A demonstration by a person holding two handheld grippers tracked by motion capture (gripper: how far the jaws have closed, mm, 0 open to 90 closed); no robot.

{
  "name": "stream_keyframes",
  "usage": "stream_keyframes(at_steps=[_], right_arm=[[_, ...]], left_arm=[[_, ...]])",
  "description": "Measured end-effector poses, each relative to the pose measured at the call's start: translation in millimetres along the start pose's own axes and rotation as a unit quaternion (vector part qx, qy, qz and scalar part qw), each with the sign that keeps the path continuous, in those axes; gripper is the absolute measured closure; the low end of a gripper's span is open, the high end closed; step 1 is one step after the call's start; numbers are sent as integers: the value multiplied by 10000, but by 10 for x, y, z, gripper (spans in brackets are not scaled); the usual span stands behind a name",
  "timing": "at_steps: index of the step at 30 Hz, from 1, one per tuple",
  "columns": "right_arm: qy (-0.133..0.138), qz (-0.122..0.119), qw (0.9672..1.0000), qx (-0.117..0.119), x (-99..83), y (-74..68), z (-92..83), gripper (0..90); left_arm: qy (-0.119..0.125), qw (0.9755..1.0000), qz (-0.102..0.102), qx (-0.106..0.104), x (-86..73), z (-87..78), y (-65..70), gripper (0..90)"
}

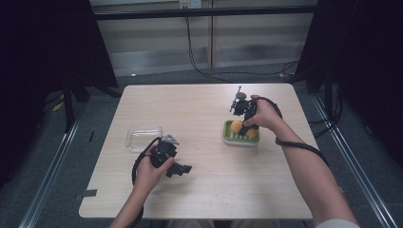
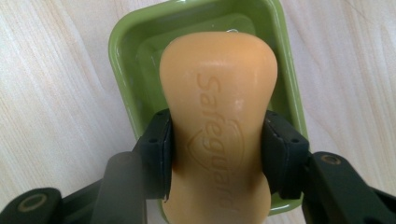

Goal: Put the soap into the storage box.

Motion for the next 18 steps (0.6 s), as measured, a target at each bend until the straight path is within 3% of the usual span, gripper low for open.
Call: stream_keyframes(at_steps=[18], right_arm=[[-24, -48, 10000, -76, 30, 20, 67, 507]], left_arm=[[-3, 10000, 7, -12, -2, -6, -4, 77]])
Point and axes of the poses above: each handheld gripper's, and its own axes: z roughly forward along the jaws, x roughly out of its top, y roughly to its right, the point moved 4 cm from there along z, roughly forward along the jaws, and after that the axes turned 3 degrees about x, right-handed, at the moved point
